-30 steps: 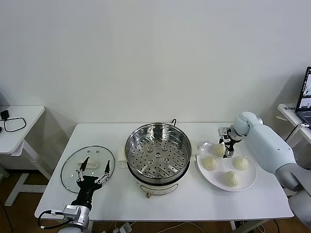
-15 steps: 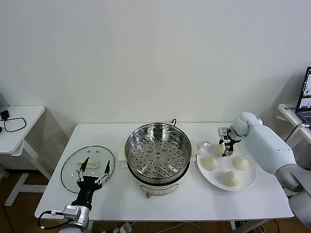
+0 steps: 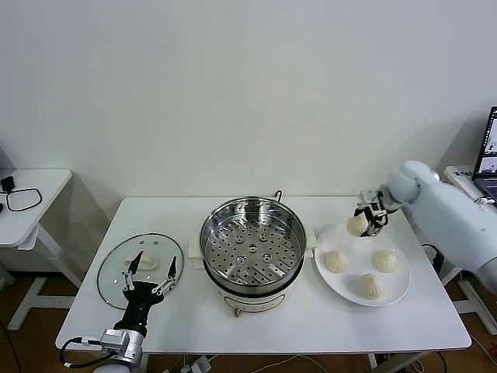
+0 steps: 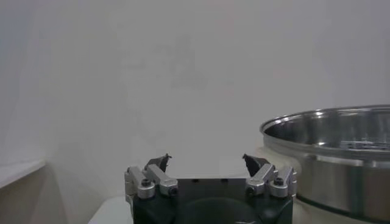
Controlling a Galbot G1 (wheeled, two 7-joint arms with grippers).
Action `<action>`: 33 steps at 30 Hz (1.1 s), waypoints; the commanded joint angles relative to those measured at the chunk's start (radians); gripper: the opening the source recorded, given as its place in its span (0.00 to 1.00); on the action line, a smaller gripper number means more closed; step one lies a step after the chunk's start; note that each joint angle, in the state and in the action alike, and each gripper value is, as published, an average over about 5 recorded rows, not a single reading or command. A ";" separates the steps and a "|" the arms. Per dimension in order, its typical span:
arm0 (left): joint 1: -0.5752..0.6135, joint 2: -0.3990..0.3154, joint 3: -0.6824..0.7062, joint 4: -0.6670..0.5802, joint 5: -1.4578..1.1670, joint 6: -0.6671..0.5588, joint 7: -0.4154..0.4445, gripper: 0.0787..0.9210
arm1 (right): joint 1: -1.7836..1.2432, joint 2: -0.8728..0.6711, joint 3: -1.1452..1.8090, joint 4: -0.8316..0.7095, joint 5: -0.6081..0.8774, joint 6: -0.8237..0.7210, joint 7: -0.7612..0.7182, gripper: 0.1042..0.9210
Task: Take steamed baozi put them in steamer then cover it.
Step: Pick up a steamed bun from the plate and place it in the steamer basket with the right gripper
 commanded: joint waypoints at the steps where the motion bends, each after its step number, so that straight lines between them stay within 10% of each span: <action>1: 0.008 0.001 -0.012 -0.008 0.001 0.002 -0.001 0.88 | 0.345 -0.111 -0.272 0.300 0.167 0.205 -0.110 0.73; 33: 0.012 0.018 -0.124 -0.014 -0.030 0.013 0.022 0.88 | 0.397 0.496 -0.508 0.081 0.082 0.485 0.001 0.73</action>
